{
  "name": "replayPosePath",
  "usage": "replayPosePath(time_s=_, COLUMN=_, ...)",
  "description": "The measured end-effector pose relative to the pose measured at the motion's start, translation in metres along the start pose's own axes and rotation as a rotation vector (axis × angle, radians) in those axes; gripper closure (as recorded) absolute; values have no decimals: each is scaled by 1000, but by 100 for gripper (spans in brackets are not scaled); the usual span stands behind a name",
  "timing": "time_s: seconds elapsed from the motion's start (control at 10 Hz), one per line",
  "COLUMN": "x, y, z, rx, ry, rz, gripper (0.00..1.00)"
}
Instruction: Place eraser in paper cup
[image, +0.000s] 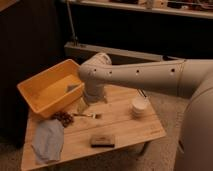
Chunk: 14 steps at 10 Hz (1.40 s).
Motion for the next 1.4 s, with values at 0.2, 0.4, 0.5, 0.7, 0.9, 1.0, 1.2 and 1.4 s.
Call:
replayPosePath(time_s=0.2, x=-1, y=11, z=1, rx=-13, ry=-4, rz=-90, gripper=20)
replayPosePath(time_s=0.4, x=2, y=9, z=1, rx=6, ry=-17, rz=-89, gripper=20)
replayPosePath(time_s=0.5, x=8, y=11, z=2, rx=25, ry=-28, rz=-123, gripper=20)
replayPosePath(time_s=0.7, x=24, y=28, z=7, rx=34, ry=-42, rz=-234, gripper=20)
replayPosePath(time_s=0.9, x=44, y=51, z=15, rx=15, ry=-60, rz=-359, gripper=20)
replayPosePath(time_s=1.0, x=54, y=59, z=21, rx=-22, ry=-65, rz=-405, gripper=20)
replayPosePath(time_s=1.2, x=63, y=68, z=26, rx=-61, ry=-74, rz=-448, gripper=20)
replayPosePath(time_s=1.4, x=63, y=68, z=27, rx=-64, ry=-77, rz=-448, gripper=20)
